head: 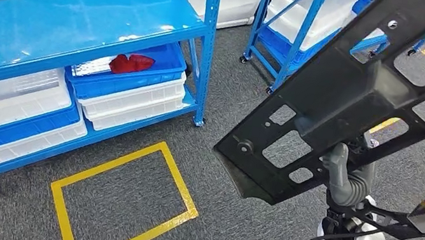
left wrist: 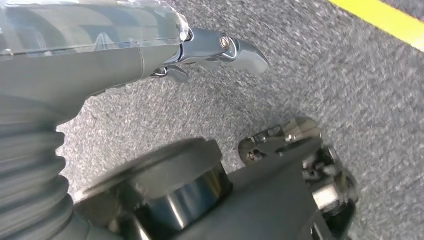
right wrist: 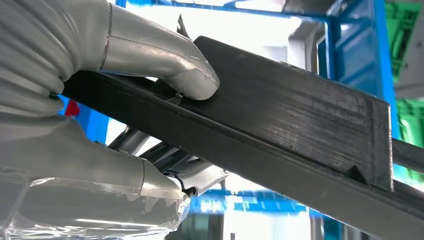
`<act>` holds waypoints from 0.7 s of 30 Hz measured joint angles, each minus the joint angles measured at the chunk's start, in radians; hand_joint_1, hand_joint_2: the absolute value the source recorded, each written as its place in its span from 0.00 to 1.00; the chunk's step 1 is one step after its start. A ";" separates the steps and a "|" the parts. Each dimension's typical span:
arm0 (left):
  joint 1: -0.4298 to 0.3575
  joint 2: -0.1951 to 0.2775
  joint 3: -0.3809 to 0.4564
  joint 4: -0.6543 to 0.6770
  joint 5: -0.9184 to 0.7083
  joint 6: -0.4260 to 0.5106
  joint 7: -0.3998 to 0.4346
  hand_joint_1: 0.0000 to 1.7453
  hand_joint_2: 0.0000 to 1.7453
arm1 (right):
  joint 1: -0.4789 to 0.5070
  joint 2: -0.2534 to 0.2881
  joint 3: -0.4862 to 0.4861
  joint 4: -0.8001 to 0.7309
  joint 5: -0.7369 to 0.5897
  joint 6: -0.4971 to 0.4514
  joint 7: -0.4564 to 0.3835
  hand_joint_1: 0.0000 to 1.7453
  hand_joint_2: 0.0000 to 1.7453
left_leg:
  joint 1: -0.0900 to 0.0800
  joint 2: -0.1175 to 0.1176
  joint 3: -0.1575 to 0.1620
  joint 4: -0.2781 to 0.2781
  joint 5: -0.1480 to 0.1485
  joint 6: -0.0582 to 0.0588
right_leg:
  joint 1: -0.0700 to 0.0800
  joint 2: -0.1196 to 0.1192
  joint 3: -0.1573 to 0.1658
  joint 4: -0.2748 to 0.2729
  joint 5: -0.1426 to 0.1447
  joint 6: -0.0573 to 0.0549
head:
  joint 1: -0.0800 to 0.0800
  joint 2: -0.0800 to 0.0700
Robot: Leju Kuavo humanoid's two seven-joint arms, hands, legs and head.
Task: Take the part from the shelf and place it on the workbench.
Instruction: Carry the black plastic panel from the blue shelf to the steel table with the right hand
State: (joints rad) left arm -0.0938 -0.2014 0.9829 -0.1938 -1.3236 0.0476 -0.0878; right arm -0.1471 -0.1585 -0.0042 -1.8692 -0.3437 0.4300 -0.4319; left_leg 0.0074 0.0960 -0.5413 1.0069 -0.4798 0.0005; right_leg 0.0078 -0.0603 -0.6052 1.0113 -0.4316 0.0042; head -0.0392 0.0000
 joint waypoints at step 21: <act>0.006 -0.002 0.020 0.000 0.027 0.004 0.008 0.00 1.00 | 0.130 0.019 -0.055 -0.114 0.099 0.035 -0.037 1.00 1.00 | 0.005 -0.092 0.009 -0.015 0.009 0.030 | -0.019 0.079 -0.112 0.210 -0.094 0.032 | 0.000 0.000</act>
State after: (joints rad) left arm -0.0874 -0.2029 1.0024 -0.1938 -1.2971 0.0511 -0.0803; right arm -0.0167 -0.1392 -0.0595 -1.9835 -0.2449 0.4648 -0.4684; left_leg 0.0122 0.0035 -0.5326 0.9920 -0.4709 0.0306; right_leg -0.0113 0.0186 -0.7175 1.2213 -0.5259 0.0367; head -0.0392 0.0000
